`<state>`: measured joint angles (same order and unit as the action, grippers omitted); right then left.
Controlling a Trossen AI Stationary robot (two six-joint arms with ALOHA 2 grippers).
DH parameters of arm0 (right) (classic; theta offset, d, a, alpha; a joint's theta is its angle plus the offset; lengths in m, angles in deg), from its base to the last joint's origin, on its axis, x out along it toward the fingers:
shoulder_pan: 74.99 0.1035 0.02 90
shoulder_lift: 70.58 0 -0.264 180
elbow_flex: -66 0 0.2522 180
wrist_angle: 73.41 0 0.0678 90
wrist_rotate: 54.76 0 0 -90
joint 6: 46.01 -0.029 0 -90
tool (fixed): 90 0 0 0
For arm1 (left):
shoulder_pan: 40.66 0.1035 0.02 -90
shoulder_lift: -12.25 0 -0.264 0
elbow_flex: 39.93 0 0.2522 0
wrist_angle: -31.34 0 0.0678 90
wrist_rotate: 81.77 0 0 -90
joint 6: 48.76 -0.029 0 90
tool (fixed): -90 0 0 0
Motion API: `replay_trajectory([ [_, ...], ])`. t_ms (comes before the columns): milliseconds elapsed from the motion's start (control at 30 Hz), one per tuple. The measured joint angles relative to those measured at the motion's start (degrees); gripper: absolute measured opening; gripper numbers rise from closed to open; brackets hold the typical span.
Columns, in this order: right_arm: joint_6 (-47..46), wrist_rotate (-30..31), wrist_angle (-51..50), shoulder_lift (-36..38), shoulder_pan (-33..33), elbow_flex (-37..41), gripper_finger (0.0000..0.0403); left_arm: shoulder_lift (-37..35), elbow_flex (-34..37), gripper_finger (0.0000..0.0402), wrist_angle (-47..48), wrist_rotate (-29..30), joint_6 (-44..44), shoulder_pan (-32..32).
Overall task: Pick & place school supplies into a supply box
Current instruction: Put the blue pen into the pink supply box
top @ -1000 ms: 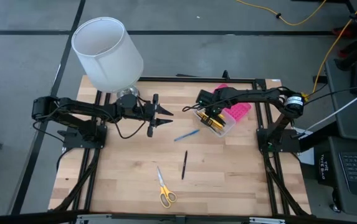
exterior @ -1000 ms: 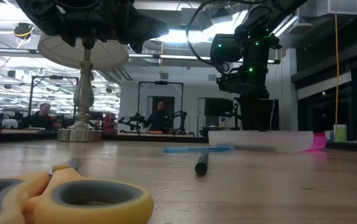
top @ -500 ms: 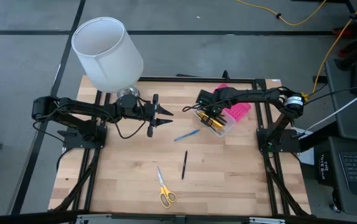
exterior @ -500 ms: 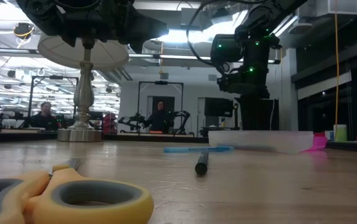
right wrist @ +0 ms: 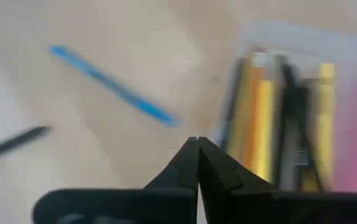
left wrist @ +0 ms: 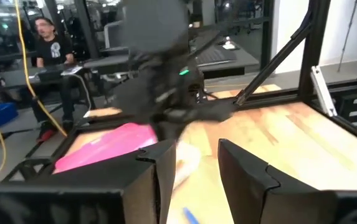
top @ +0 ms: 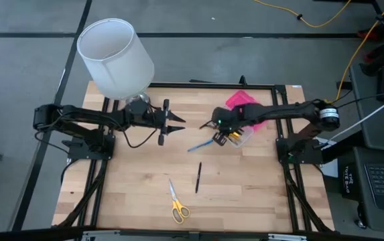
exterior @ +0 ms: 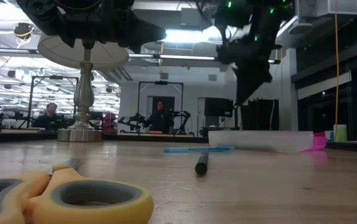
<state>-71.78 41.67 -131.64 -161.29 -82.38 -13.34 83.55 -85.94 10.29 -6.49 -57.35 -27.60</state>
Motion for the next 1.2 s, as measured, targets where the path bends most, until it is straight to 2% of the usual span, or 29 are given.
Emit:
replay_trajectory([
  [133, -2.69, 2.56, 3.40, 0.41, 5.80, 0.00, 0.0017, -2.39, 0.02, 0.0106, 5.15, -0.33, 1.32, 1.03],
  [367, -2.46, 2.93, 10.00, -0.44, 13.60, 0.01, 0.0036, -7.74, 0.02, 0.0097, 15.99, -0.40, 3.46, -0.03],
  [500, 3.74, 2.96, 13.51, -0.54, 15.76, 0.02, 0.0036, -8.84, 0.02, 0.0094, 18.06, -0.44, 3.42, -1.17],
  [633, 15.88, 3.13, 15.27, -0.54, 15.94, 0.02, 0.0037, -8.89, 0.02, 0.0093, 18.05, -0.42, 3.46, -1.40],
  [767, 22.68, 3.14, 17.24, -0.54, 15.39, 0.02, 0.0037, -8.80, 0.02, 0.0095, 18.77, -0.39, 3.48, -1.40],
  [1000, 25.19, 2.66, 18.12, -1.23, 12.52, -0.03, 0.0038, -8.80, 0.02, 0.0091, 18.69, -0.39, 3.38, -1.40],
  [1200, 32.31, 1.58, 18.99, -4.69, 10.47, 0.02, 0.0038, -8.80, 0.02, 0.0091, 18.71, -0.35, 3.35, -1.40],
])
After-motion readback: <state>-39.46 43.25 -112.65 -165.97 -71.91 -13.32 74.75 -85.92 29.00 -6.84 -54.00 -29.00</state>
